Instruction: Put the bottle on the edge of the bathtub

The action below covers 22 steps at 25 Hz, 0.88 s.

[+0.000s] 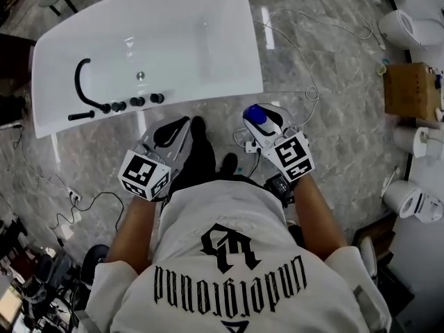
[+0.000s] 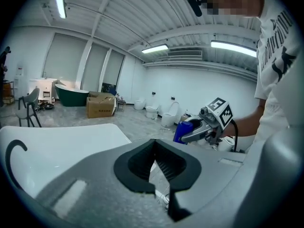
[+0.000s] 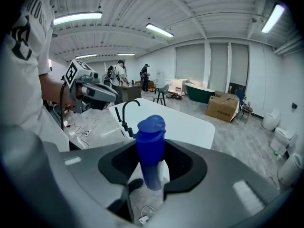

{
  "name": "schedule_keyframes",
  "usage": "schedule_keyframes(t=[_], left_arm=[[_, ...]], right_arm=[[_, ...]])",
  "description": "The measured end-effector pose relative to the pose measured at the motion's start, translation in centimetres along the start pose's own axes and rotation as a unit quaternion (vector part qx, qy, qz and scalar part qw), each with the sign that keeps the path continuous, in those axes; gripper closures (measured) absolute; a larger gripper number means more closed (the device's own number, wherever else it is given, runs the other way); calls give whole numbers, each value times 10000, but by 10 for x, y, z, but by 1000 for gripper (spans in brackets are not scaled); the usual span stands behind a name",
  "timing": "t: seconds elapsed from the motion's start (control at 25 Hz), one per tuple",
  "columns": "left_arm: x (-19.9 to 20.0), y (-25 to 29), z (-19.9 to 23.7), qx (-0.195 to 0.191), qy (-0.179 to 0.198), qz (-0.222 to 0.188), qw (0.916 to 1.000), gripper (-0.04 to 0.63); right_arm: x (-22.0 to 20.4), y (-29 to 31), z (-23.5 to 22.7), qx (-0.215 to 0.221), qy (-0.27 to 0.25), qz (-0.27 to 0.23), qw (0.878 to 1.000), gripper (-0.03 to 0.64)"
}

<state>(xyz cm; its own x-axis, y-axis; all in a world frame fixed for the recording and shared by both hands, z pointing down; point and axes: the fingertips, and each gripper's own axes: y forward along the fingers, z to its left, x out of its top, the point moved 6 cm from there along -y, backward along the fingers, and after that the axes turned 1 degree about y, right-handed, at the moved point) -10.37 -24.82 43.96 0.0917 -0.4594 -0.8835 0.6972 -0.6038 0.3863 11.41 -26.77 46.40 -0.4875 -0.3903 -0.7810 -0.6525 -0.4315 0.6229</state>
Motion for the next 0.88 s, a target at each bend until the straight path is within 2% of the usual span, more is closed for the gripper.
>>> schedule_keyframes(t=[0.4, 0.68, 0.88], left_arm=[[-16, 39, 79, -57, -61, 326, 9994, 589], [-32, 71, 112, -214, -66, 634, 9977, 589], [-43, 88, 126, -421, -265, 737, 9960, 589]], right_arm=[[-27, 99, -34, 116, -43, 683, 9976, 463], [-57, 153, -53, 152, -258, 1227, 9920, 463], [-83, 188, -60, 294, -450, 1550, 9865, 463]])
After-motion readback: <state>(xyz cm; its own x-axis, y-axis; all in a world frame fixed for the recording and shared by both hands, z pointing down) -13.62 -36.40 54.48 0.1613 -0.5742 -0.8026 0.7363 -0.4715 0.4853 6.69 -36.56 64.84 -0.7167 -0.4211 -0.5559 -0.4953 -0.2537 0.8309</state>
